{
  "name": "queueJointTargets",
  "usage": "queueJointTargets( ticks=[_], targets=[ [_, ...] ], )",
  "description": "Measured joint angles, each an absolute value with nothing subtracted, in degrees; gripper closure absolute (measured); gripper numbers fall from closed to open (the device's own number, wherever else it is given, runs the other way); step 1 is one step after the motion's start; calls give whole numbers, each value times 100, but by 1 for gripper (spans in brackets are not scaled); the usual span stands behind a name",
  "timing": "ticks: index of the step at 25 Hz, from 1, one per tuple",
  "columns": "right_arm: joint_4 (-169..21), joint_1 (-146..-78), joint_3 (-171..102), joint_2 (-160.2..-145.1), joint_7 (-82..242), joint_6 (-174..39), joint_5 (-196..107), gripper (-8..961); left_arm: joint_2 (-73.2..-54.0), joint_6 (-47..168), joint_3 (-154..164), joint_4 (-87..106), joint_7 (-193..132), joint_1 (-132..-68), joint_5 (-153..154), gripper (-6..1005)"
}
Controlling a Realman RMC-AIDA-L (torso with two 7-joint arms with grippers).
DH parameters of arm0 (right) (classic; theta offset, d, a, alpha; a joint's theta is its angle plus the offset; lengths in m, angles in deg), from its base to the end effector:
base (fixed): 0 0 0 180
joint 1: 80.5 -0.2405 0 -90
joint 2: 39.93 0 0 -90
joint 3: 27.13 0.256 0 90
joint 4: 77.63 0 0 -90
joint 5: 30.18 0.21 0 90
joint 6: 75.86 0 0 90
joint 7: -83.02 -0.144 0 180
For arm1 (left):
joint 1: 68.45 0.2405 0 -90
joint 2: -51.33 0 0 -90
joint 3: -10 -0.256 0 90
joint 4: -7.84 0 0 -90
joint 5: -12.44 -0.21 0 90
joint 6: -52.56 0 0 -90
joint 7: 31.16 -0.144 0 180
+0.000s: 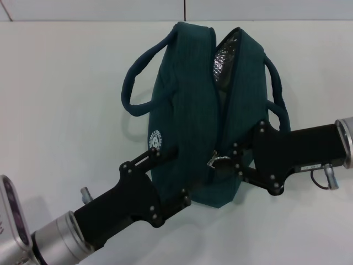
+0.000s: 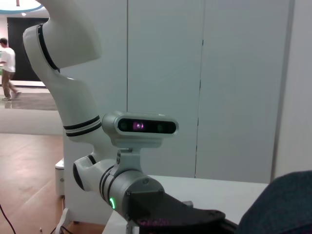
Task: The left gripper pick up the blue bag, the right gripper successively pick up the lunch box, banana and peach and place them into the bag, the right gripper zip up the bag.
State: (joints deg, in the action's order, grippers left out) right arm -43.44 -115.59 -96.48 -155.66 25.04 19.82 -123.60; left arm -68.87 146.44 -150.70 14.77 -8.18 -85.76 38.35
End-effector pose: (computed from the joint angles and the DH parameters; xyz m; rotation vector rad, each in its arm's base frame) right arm 0.1926 0.3147 -0.0309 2.9916 0.2159 -0.8547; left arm -0.2706 0.1992 -0.0868 -2.3512 -0.3655 -1.1952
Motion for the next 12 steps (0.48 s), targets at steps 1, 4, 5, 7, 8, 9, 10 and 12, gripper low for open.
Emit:
queueJointTargets(
  ticks=[1, 4, 5, 7, 8, 9, 10, 12],
  targets=[
    [-4345, -11540, -9648, -15561, 2509, 1989, -12360, 936, -6885, 14643, -15070, 1477, -818, -8578, 3835, 250],
    [-4306, -11471, -9647, -15553, 2525, 1995, -12360, 936, -6880, 14642, -15066, 1478, -835, -8597, 3853, 293],
    [-4299, -11459, -9647, -15551, 2527, 1996, -12360, 935, -6880, 14642, -15064, 1476, -843, -8607, 3865, 332],
    [-4292, -11446, -9647, -15543, 2527, 1997, -12360, 935, -6882, 14642, -15061, 1469, -853, -8625, 3897, 408],
    [-4292, -11443, -9647, -15540, 2522, 1998, -12360, 935, -6882, 14642, -15061, 1467, -853, -8634, 3907, 447],
    [-4292, -11440, -9648, -15535, 2515, 2001, -12360, 935, -6882, 14641, -15060, 1468, -855, -8639, 3908, 485],
    [-4292, -11437, -9647, -15529, 2488, 2007, -12360, 935, -6880, 14640, -15060, 1469, -858, -8645, 3909, 529],
    [-4292, -11437, -9648, -15509, 2342, 2025, -12374, 935, -6877, 14636, -15059, 1469, -866, -8663, 3909, 616]
  ],
)
